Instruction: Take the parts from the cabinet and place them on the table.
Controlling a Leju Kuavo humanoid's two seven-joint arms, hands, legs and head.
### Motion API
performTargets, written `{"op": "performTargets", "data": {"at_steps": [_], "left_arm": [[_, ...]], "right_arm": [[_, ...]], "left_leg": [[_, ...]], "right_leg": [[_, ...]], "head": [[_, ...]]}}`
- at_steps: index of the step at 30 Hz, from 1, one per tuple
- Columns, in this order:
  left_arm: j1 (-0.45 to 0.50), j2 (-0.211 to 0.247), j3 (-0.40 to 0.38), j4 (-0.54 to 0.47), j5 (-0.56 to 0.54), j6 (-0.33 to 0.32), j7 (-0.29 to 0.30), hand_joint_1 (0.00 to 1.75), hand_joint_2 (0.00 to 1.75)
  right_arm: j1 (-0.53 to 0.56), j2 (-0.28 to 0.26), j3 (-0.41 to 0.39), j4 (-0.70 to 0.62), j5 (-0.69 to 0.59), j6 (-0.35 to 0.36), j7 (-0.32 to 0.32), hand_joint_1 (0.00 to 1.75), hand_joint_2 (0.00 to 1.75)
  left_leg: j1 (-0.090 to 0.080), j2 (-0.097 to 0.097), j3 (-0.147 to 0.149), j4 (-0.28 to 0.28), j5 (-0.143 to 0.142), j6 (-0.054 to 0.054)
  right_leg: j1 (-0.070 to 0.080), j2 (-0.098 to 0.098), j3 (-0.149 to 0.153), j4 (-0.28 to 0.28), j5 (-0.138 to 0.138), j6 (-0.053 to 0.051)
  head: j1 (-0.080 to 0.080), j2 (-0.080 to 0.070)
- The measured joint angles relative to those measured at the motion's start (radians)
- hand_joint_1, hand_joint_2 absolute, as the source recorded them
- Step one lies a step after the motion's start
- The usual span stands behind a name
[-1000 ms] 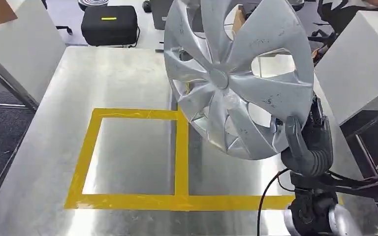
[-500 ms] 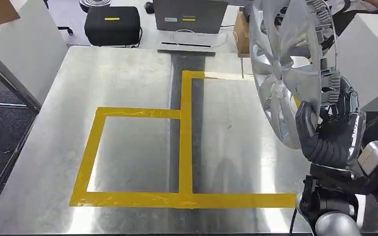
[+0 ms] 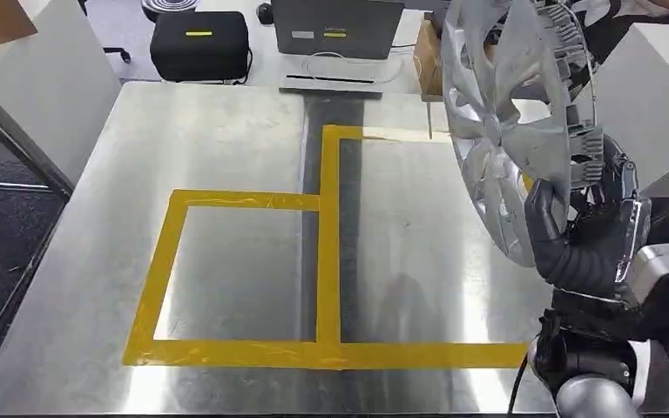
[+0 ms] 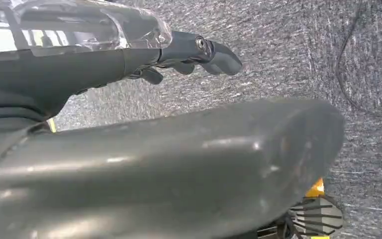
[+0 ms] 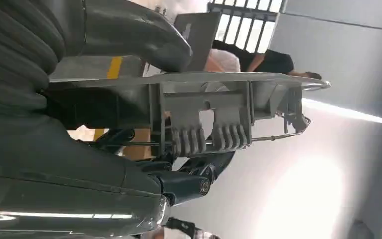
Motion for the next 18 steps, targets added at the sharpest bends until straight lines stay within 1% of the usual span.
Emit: {"op": "performTargets", "data": {"at_steps": [4, 6, 15, 18], "left_arm": [[0.000, 0.000, -0.003, 0.000, -0.002, -0.001, 0.000, 0.00, 0.00], [0.000, 0.000, -0.003, 0.000, -0.003, -0.001, 0.000, 0.00, 0.00], [0.000, 0.000, -0.003, 0.000, -0.009, -0.002, 0.000, 0.00, 0.00], [0.000, 0.000, -0.003, 0.000, -0.011, -0.002, 0.000, 0.00, 0.00]], "right_arm": [[0.000, -0.012, -0.001, 0.017, 0.094, 0.025, 0.069, 1.75, 1.75], [0.000, -0.018, -0.001, 0.027, 0.116, 0.030, 0.084, 1.75, 1.75], [0.002, -0.032, -0.002, 0.047, 0.120, 0.030, 0.093, 1.75, 1.75], [0.004, -0.034, -0.002, 0.053, 0.144, 0.031, 0.098, 1.75, 1.75]], "left_leg": [[-0.001, 0.000, 0.000, 0.000, 0.000, 0.000], [-0.001, 0.000, 0.000, 0.000, 0.000, 0.000], [-0.002, 0.001, 0.000, 0.000, 0.000, 0.000], [-0.002, 0.001, 0.000, 0.000, 0.000, 0.000]], "right_leg": [[0.000, -0.001, 0.000, 0.000, 0.000, 0.000], [0.000, -0.001, 0.000, 0.000, 0.000, 0.000], [0.000, -0.001, 0.000, 0.000, 0.000, 0.000], [0.000, -0.001, 0.000, 0.000, 0.000, 0.000]], "head": [[0.000, 0.000], [0.000, 0.000], [0.000, 0.000], [0.000, 0.000]]}}
